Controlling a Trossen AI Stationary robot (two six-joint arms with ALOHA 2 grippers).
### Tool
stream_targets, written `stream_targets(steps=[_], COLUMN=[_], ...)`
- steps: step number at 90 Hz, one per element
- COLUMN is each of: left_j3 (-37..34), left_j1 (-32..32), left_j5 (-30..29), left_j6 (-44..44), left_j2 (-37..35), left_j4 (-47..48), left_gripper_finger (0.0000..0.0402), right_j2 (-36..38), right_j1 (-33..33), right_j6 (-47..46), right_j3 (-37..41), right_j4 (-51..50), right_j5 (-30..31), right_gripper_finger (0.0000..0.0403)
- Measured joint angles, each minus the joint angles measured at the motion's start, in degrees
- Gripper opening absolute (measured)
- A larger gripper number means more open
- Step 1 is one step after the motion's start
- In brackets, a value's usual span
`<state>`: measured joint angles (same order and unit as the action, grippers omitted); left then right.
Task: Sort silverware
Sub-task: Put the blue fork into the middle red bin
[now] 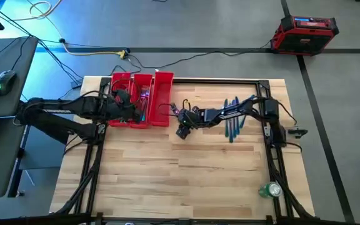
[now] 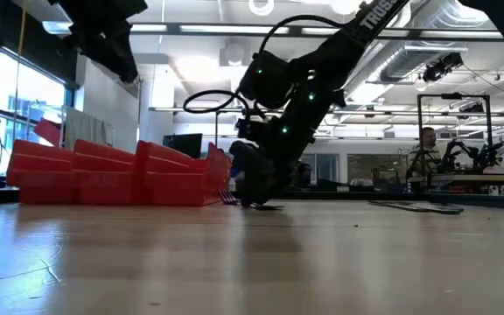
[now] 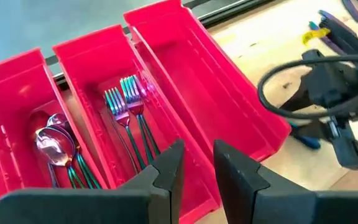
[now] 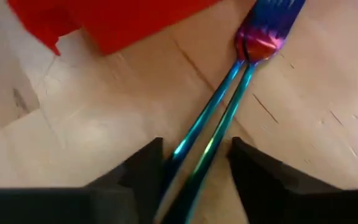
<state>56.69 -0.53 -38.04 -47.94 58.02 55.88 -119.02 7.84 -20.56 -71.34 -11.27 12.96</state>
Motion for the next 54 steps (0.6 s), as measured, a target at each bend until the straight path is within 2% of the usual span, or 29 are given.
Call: stream_targets(steps=[12,16,54], left_j3=[0.0,0.0,0.0], left_j1=[-0.5,-0.5,-0.4], left_j5=[-0.1,-0.1,-0.2], left_j6=[0.0,0.0,0.0], left_j2=[0.6,0.6,0.6], left_j4=[0.0,0.0,0.0], left_gripper_finger=[0.0067,0.0067,0.0067], right_j2=[0.5,1.0,9.5], right_j1=[-0.1,-0.4,-2.8], right_j6=[-0.1,-0.2,-3.8], right_j3=[0.0,0.0,0.3], right_j4=[-1.6,-2.8,-16.5], right_j5=[0.3,0.8,5.6], right_gripper_finger=[0.0035,0.0016,0.0000])
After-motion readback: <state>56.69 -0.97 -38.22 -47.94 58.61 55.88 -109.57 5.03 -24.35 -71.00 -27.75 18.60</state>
